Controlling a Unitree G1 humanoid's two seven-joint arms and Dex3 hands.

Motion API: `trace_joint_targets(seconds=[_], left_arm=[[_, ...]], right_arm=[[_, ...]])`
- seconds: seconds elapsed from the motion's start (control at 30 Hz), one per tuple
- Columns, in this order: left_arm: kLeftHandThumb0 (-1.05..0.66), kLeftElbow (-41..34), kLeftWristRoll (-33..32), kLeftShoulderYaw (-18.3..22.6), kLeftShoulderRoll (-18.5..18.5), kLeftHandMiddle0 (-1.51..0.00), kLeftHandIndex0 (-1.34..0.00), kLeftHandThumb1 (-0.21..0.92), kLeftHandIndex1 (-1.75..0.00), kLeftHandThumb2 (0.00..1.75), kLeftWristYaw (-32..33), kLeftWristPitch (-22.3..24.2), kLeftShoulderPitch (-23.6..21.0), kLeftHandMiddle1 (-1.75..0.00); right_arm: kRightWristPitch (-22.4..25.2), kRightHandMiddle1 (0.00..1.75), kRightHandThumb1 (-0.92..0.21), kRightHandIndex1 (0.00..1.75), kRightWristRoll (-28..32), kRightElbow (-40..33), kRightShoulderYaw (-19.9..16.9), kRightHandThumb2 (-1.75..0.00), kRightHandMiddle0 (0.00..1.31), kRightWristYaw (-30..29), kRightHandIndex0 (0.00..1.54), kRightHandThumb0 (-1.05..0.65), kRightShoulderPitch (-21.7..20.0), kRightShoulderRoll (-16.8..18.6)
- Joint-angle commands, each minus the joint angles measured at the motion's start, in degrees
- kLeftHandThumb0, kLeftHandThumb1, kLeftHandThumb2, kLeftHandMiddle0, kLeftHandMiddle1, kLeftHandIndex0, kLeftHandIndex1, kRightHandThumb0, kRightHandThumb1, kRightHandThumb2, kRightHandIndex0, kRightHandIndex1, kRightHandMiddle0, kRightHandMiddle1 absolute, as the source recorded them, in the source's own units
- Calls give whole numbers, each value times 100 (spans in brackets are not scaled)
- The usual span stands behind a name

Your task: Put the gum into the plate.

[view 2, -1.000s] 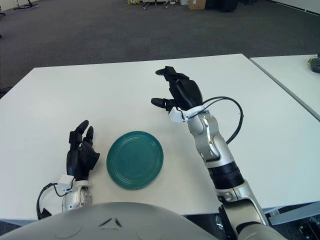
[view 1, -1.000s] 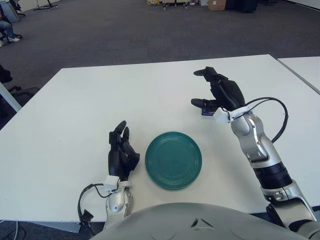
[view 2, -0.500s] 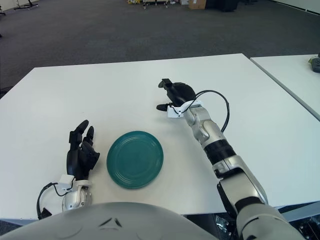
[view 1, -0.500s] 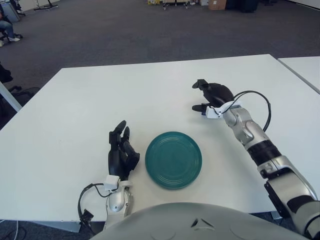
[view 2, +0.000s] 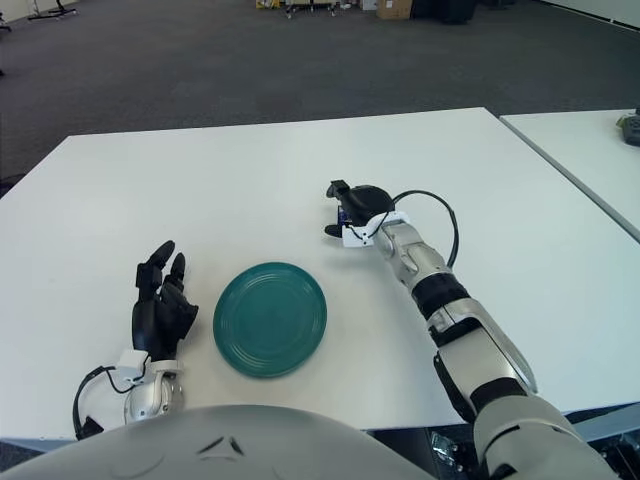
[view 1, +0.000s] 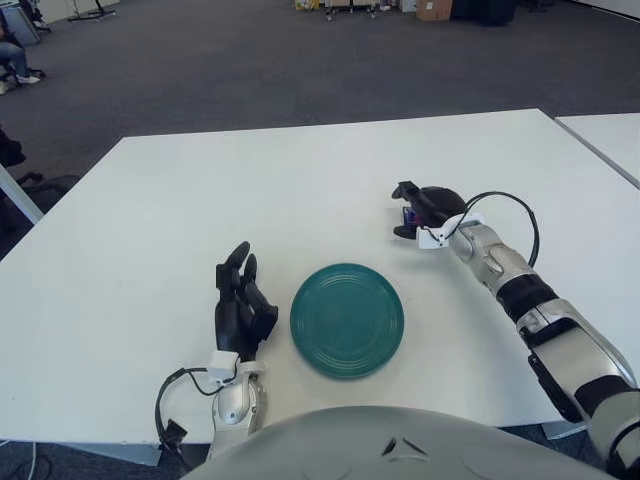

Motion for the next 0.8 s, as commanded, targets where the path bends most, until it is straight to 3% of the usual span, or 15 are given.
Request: trace_joint_targets(seconds=[0.0,0.77], left_arm=[[-94,660,-13,-6,-325,-40,-4,92,-88,106,46,299,-435,-1],[-93,491,-219,14,-295,-41,-3,92,-87,103,-134,313,-479,-1]], right_arm=[[-133,80,-92,0,-48,428,95,-79,0,-288,35,-82,-355,32],[-619,65,-92,0,39,1642,371,-79,0,-678,26,-86,-702,-72]])
